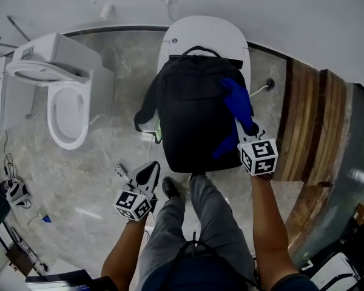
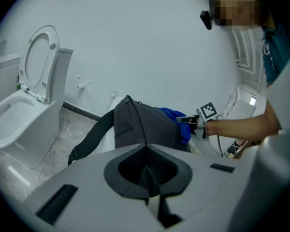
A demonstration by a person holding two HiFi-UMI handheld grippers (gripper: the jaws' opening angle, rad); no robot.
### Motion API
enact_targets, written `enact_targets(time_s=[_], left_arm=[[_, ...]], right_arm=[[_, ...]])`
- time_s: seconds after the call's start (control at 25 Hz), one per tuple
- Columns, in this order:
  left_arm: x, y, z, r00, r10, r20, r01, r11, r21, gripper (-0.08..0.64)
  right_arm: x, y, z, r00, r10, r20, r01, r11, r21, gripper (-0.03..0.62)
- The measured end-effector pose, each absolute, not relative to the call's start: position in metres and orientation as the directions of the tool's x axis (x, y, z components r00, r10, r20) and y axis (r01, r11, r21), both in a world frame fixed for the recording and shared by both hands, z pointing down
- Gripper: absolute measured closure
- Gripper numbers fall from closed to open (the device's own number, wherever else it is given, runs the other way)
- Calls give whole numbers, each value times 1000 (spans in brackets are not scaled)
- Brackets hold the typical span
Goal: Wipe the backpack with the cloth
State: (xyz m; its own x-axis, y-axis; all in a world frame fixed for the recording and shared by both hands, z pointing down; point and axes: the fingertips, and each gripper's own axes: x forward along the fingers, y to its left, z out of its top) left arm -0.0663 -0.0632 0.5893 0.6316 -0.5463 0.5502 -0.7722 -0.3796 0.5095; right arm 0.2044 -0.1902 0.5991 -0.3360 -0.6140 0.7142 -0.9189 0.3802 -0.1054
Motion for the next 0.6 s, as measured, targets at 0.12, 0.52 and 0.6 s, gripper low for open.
enact_targets(time_s=[0.12,0.52,0.6], left_arm=[[-66,-64,581,639,-547,541,-767,-395,506,557],[-60,-39,533,680,-538,498,-732,-453,510,557],[-60,-30,517,689,-540,483,-723,-468,508,557]], right_arm=[[203,-167,600,-319,-635,704,-937,322,-134,575],[174,-60,635,-375,-540,753,-926,259,-276,575],[168,-38,644,-398,-487,778,-917,242,-317,575]])
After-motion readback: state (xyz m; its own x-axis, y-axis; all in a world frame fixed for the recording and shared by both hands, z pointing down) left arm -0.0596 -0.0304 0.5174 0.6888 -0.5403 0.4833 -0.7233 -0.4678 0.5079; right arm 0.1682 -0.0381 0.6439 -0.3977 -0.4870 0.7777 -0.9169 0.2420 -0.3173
